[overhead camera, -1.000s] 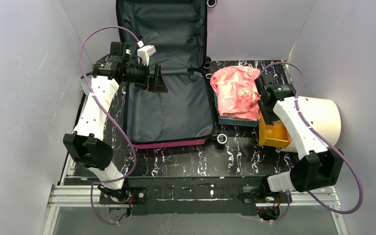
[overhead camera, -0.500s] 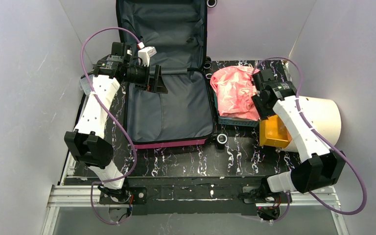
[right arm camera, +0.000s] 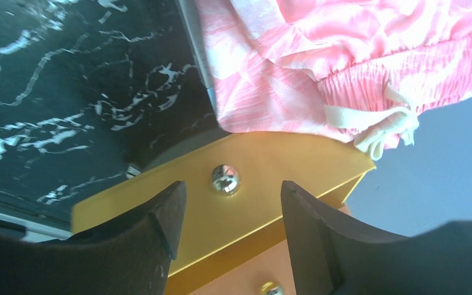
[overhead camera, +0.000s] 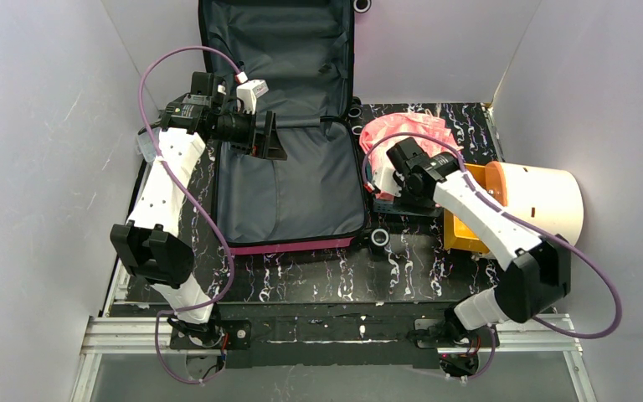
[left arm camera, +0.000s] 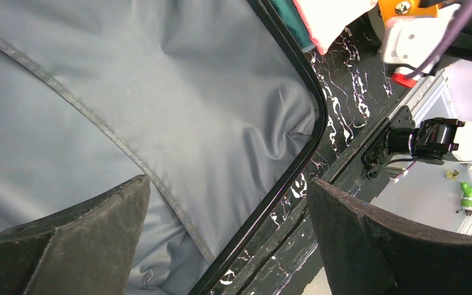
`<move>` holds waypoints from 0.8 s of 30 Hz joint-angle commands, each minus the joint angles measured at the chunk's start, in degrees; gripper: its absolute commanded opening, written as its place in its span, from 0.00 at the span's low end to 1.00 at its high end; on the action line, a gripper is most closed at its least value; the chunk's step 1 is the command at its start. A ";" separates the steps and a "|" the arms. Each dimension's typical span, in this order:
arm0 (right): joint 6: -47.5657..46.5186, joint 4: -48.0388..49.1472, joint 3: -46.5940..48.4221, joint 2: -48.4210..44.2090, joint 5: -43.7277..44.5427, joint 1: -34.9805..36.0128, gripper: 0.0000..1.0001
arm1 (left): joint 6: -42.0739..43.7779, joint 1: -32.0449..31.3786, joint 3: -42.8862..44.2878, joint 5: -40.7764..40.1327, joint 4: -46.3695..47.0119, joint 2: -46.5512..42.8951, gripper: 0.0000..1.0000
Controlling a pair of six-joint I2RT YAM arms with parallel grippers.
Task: Open, take out, and arrange the luggage
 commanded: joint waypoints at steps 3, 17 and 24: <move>-9.33 0.99 -1.57 2.55 2.74 -2.21 0.65 | 0.98 0.20 0.76 1.88 -1.15 -0.23 0.98; -17.02 4.20 -12.26 -2.75 10.16 -8.90 0.54 | 0.74 0.20 1.17 2.54 -1.17 0.55 0.98; -21.71 7.38 -16.96 -4.24 11.98 -13.77 0.55 | 1.01 0.61 1.21 2.92 -1.20 0.78 0.98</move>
